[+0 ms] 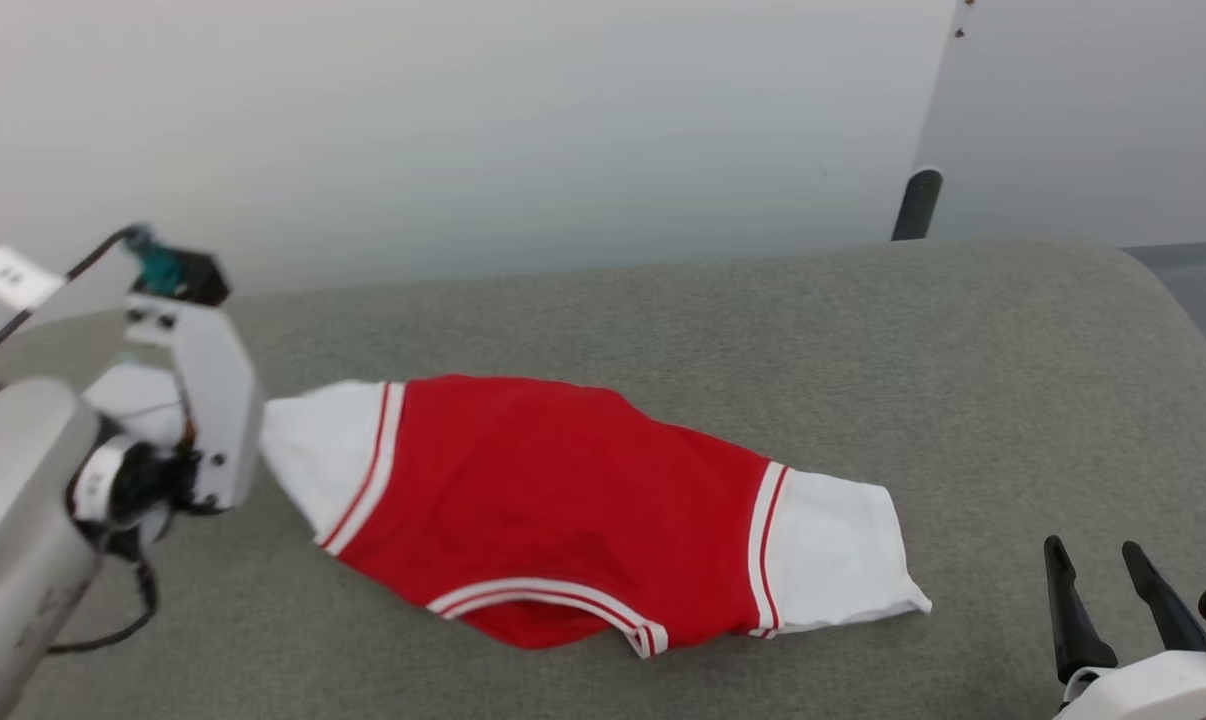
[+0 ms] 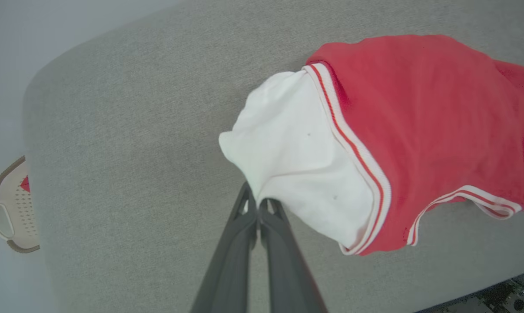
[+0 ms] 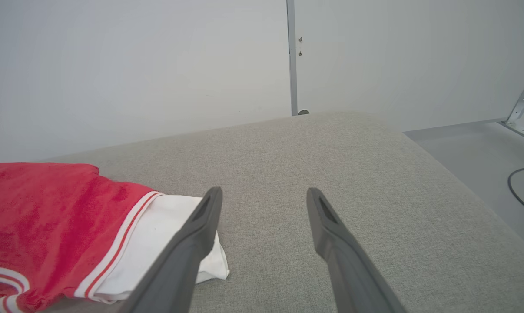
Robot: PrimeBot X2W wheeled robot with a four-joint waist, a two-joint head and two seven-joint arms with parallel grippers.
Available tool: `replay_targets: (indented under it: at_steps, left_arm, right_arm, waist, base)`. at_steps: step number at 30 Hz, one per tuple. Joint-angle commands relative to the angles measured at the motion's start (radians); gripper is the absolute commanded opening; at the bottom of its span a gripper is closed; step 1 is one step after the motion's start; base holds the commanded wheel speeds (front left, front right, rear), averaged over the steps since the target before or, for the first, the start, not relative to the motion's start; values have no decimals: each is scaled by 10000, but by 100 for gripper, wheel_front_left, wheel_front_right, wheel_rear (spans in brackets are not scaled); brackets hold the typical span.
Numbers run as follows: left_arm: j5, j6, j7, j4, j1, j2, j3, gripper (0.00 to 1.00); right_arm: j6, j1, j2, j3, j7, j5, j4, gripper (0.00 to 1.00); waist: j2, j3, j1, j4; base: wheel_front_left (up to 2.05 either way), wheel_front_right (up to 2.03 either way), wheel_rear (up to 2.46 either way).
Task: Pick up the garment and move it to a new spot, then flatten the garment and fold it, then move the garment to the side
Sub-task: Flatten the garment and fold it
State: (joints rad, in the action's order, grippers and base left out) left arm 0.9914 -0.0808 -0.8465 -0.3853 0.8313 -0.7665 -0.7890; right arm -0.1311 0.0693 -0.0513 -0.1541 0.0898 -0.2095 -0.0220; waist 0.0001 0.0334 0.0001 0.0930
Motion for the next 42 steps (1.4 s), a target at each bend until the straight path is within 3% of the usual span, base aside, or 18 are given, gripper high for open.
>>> replay_targets:
  at_steps: [1,8,16,28,29,30,42]
  left_arm:
    - [-91,-41,109,-65,-142,-28,16,0]
    - [-303,198,1065,-1572,-792,-229,-68,0]
    - [247,361,1438,-3026,-1740,422,-127,0]
    - [598,358,1946,-3987,-2628,1182,-172,2]
    - [568,324,2152,-3997,-2642,1210,-136,42]
    - [519,279,2311,-4017,-2656,1229,-124,99]
    - [618,39,3722,-2994,-2784,995,429,100]
  right_arm:
    - [5,72,16,-25,31,59,-51,100]
    - [5,-37,16,81,159,120,-183,100]
    - [5,33,18,107,389,207,-390,100]
    - [5,206,16,53,625,333,-519,100]
    - [5,219,18,79,650,353,-535,100]
    - [5,244,16,107,664,363,-548,100]
    - [5,516,-221,529,1230,97,-651,100]
  waist:
    - [-1,5,-1,-95]
    - [-1,-99,-1,-137]
    - [-1,-54,-1,-11]
    - [-1,304,-1,-244]
    - [-1,339,-1,-280]
    - [-1,383,-1,-322]
    - [-1,945,-1,-823]
  base:
    - [0,0,0]
    - [0,0,0]
    - [0,0,0]
    - [0,0,0]
    - [0,0,0]
    - [0,0,0]
    - [0,0,0]
